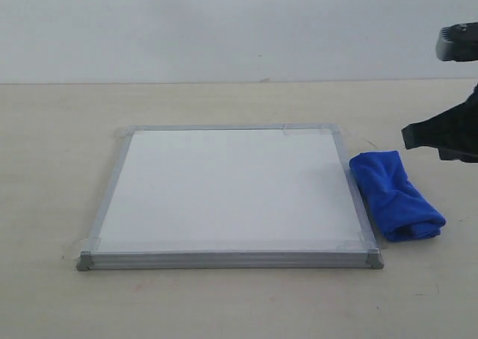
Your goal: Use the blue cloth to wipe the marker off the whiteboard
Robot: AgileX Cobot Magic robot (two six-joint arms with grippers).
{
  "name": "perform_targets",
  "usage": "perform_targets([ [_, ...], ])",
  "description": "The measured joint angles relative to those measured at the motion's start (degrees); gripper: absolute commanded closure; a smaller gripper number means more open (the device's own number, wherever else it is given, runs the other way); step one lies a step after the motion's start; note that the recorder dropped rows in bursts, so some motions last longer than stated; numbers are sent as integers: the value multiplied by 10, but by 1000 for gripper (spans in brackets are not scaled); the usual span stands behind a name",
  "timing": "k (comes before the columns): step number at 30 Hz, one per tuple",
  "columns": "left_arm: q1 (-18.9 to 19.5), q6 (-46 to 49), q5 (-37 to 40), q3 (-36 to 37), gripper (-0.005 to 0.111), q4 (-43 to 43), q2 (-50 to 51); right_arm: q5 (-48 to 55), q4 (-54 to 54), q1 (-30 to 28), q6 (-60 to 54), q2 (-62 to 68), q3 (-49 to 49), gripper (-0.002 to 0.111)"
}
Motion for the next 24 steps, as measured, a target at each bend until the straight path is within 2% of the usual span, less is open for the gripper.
perform_targets([
  [5, 0, 0, 0, 0, 102, 0, 0, -3, 8, 0, 0, -77, 17, 108],
  [13, 0, 0, 0, 0, 102, 0, 0, -5, 8, 0, 0, -105, 21, 108],
  [19, 0, 0, 0, 0, 102, 0, 0, -14, 7, 0, 0, -271, 23, 108],
  [24, 0, 0, 0, 0, 102, 0, 0, -134, -5, 0, 0, -392, 105, 108],
])
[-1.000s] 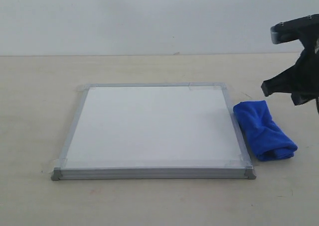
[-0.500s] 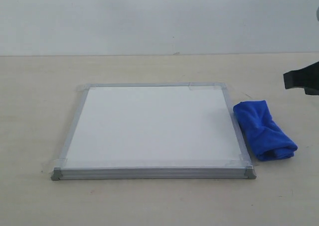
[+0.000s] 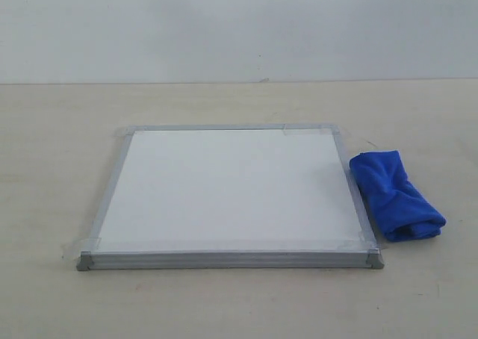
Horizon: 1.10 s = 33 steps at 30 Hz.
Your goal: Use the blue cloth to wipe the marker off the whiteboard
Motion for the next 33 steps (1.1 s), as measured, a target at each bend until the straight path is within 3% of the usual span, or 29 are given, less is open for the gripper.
perform_targets([
  [6, 0, 0, 0, 0, 102, 0, 0, -137, -43, 0, -3, -91, 176, 108],
  [15, 0, 0, 0, 0, 102, 0, 0, -192, -46, -11, 1, -215, 329, 108],
  [22, 0, 0, 0, 0, 102, 0, 0, -182, -27, -44, 40, -311, 353, 108],
  [33, 0, 0, 0, 0, 102, 0, 0, -10, -26, -46, 28, -336, 354, 108],
])
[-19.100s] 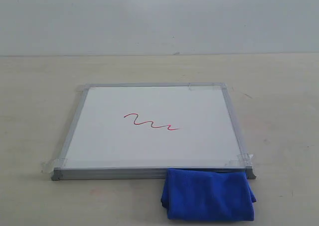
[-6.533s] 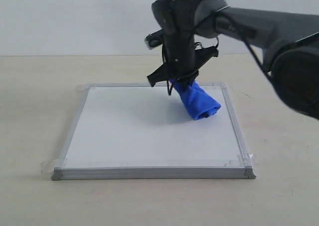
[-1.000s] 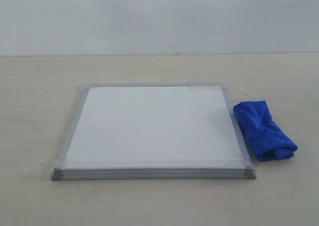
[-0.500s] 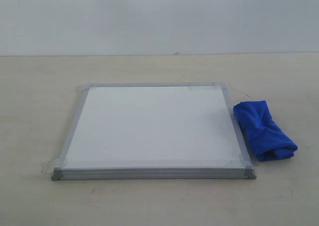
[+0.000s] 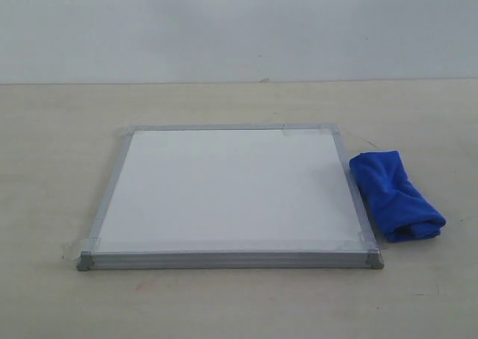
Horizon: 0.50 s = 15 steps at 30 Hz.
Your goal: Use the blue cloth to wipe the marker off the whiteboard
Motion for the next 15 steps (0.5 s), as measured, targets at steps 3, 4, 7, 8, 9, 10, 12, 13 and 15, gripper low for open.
perform_targets([
  [3, 0, 0, 0, 0, 102, 0, 0, 10, 0, 0, -7, 0, 2, 108],
  [4, 0, 0, 0, 0, 102, 0, 0, 11, 0, 0, -8, 0, 2, 108],
  [7, 0, 0, 0, 0, 102, 0, 0, 11, 0, 4, -30, 0, 2, 108],
  [8, 0, 0, 0, 0, 102, 0, 0, 11, 1, 9, -43, 0, 2, 108],
  [9, 0, 0, 0, 0, 102, 0, 0, 11, 3, 13, -54, 0, 2, 108],
  [10, 0, 0, 0, 0, 102, 0, 0, 11, 4, 15, -61, 0, 2, 108],
  [12, 0, 0, 0, 0, 102, 0, 0, 11, 12, 16, -69, 0, 2, 108],
  [13, 0, 0, 0, 0, 102, 0, 0, 11, 14, 16, -73, 0, 2, 108],
  [15, 0, 0, 0, 0, 102, 0, 0, 11, 29, 16, -80, 0, 2, 108],
])
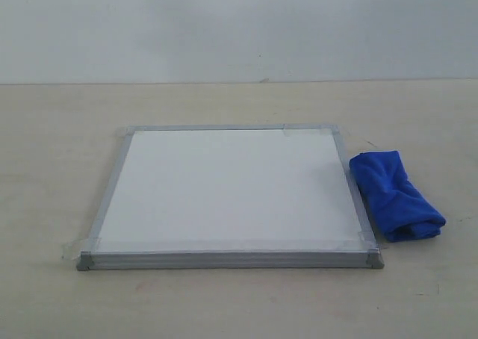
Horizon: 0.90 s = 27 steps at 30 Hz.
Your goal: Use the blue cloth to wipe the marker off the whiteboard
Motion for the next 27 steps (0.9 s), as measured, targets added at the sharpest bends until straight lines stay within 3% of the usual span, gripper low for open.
perform_targets([
  [8, 0, 0, 0, 0, 102, 0, 0, 0, 57, 0, -66, 0, 0, 108],
  [27, 0, 0, 0, 0, 102, 0, 0, 0, 61, -7, -39, 0, 0, 108],
])
